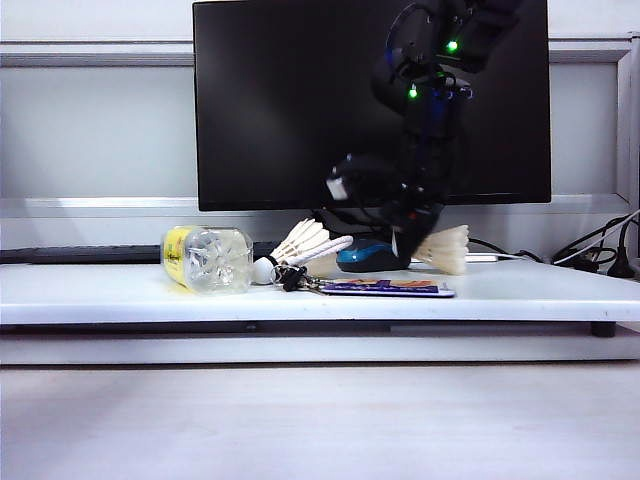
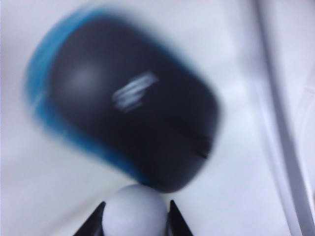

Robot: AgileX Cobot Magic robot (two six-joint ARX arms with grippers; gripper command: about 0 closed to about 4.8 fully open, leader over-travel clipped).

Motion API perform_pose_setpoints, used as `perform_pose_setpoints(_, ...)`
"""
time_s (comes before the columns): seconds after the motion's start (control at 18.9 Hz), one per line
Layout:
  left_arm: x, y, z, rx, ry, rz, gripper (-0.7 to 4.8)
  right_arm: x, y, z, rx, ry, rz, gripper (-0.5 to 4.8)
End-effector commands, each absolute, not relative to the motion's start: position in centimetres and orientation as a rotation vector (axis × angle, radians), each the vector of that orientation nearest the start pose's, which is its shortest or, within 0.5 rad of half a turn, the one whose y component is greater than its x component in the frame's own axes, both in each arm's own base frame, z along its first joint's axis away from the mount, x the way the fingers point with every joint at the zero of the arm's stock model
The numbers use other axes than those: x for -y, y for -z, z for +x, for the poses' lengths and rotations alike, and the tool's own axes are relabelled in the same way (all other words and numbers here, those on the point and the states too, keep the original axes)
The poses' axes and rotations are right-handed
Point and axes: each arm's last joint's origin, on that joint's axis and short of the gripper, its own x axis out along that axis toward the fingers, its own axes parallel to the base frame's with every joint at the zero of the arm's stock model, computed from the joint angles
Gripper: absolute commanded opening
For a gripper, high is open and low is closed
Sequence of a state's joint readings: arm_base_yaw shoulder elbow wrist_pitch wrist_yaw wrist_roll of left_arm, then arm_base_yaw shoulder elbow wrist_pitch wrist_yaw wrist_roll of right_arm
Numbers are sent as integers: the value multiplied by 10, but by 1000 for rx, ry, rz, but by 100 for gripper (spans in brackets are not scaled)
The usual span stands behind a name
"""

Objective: Stack the badminton balls on the table vertically.

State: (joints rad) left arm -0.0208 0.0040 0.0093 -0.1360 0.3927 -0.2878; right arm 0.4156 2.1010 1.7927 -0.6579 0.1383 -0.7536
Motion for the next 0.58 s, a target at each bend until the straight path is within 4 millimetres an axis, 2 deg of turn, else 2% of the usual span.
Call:
perform_pose_setpoints(0.05, 13, -152, 94, -207, 403, -308, -5, -177, -262, 425, -711, -513, -700, 112)
perform_pose_setpoints(0.11, 14, -152, 94, -207, 404, -308, -5, -169, -279, 426, -664, -500, -500, 112)
perform_pose_setpoints(0.26, 14, -152, 94, -207, 406, -308, -5, -148, -301, 428, -610, -543, -238, 112)
perform_pose_setpoints(0.37, 14, -152, 94, -207, 405, -308, -5, -133, -307, 430, -618, -558, -119, 112)
perform_pose_setpoints(0.58, 14, -152, 94, -207, 406, -308, -5, -119, -309, 429, -647, -527, -70, 112)
